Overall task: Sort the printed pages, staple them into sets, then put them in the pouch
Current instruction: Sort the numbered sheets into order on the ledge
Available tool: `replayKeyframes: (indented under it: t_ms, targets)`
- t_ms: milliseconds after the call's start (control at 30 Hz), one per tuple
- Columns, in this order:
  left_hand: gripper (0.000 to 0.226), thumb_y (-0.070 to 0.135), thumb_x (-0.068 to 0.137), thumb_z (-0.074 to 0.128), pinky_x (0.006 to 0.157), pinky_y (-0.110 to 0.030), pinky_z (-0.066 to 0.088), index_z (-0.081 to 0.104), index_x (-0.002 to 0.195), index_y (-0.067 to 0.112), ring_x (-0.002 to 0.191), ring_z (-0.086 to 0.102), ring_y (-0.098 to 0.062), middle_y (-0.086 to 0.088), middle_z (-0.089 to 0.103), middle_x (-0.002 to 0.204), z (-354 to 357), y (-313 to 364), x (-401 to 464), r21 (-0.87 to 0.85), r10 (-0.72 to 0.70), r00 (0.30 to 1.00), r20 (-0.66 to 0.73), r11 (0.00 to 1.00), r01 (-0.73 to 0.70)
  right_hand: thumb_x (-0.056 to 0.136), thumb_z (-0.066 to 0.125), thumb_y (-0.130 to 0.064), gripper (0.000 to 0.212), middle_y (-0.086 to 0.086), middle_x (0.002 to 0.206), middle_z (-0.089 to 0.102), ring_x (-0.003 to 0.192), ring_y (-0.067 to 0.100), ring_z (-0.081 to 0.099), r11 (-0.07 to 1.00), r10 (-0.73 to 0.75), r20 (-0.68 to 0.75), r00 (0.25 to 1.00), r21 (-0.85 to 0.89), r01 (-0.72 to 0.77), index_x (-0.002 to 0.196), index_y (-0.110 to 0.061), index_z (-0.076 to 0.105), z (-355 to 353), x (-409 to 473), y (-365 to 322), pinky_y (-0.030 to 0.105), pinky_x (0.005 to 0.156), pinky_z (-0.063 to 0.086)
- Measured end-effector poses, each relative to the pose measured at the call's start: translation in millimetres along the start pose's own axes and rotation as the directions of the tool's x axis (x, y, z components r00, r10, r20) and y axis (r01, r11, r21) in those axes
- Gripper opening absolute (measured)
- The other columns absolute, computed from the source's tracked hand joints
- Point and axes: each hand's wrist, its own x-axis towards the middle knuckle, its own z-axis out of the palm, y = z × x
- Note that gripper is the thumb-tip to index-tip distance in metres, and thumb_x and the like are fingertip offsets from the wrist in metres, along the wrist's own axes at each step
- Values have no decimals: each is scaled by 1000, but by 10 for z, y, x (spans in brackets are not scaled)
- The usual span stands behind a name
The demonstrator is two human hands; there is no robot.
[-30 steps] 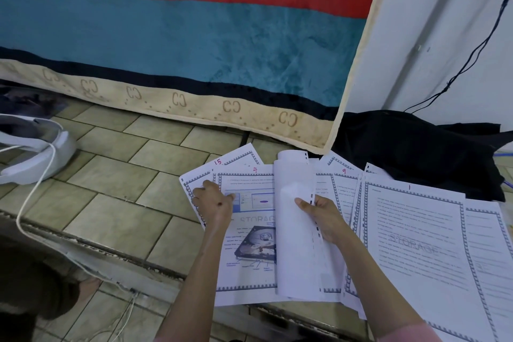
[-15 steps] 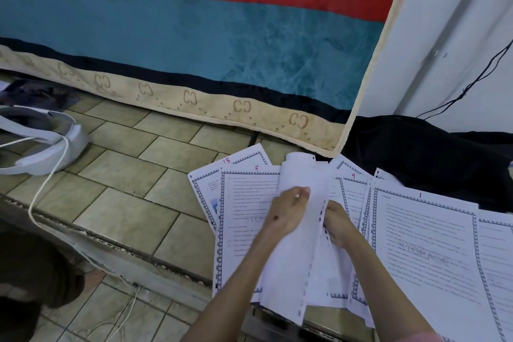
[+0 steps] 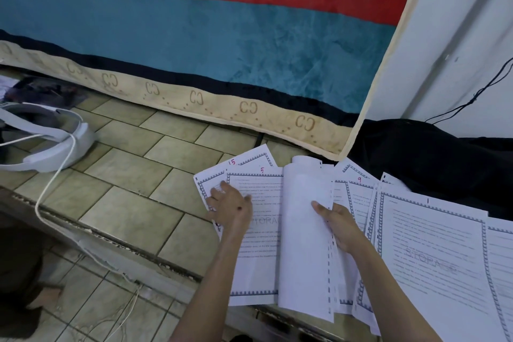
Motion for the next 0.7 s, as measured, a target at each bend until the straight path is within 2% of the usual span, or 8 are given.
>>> replayKeyframes:
  t_ms: [67,133,267,333,467,533,600,700]
  targets:
    - [46,28,92,55,96,-45,40,42,129,4,122,45,-36,-18,52,128,-44,-48,117,-95,-9,1000,-23,995,7,85,67,-28,31,9,106,71,99,28,67,1000,16,2,1000,-19,-16,106,-5,67,41,-46,-51,49,97,48]
    - [24,25,91,55,81,-35,47,61,103,4,99,60,-32,-14,66,103,-114,-49,142,-149,61,998,-13,987,-62,88,63,-22,25,12,107,71,98,28,68,1000,2,-1,1000,-21,-2,106,-4,67,46,-46,-53,48,95,50]
    - [19,23,83,69,58,-22,37,60,70,12,73,55,-20,-2,60,71,-217,58,57,-281,171,981,86,949,-141,89,63,-18,22,13,107,71,98,27,68,1000,-2,13,1000,-15,2,104,-4,67,52,-50,-63,45,92,52]
    - [15,23,78,74,59,-21,39,66,74,11,73,55,-15,0,64,74,-210,160,-14,-357,202,972,121,923,-147,88,63,-17,26,12,106,71,96,26,69,1000,-1,7,1000,-11,1,108,-1,66,45,-34,-57,43,90,53]
    - [32,35,85,66,70,-23,51,71,99,7,83,66,-19,-4,69,88,-29,328,-178,-490,259,924,283,867,-92,89,61,-21,28,12,99,73,87,22,71,1000,2,25,1000,-12,-2,108,0,65,48,-56,-70,34,75,59]
    - [33,37,91,56,65,-21,51,68,98,7,75,65,-16,-5,68,86,141,372,-255,-557,257,881,397,831,9,92,56,-31,33,14,98,73,83,22,72,1000,20,39,999,-8,-19,104,-1,66,46,-76,-104,30,68,58]
    - [27,32,95,51,62,-20,49,65,99,10,68,59,-12,-3,66,85,263,366,-323,-561,281,862,422,828,5,93,48,-47,48,13,92,74,81,24,72,999,40,33,999,-24,-39,99,-4,68,34,-88,-130,30,68,58]
    - [30,9,93,46,86,-34,51,59,119,15,90,61,-20,-10,68,107,387,297,-324,-475,343,842,418,872,-119,88,54,-51,45,4,76,74,69,20,71,996,12,-2,1000,-92,-12,91,-9,69,52,-97,-136,32,65,56]
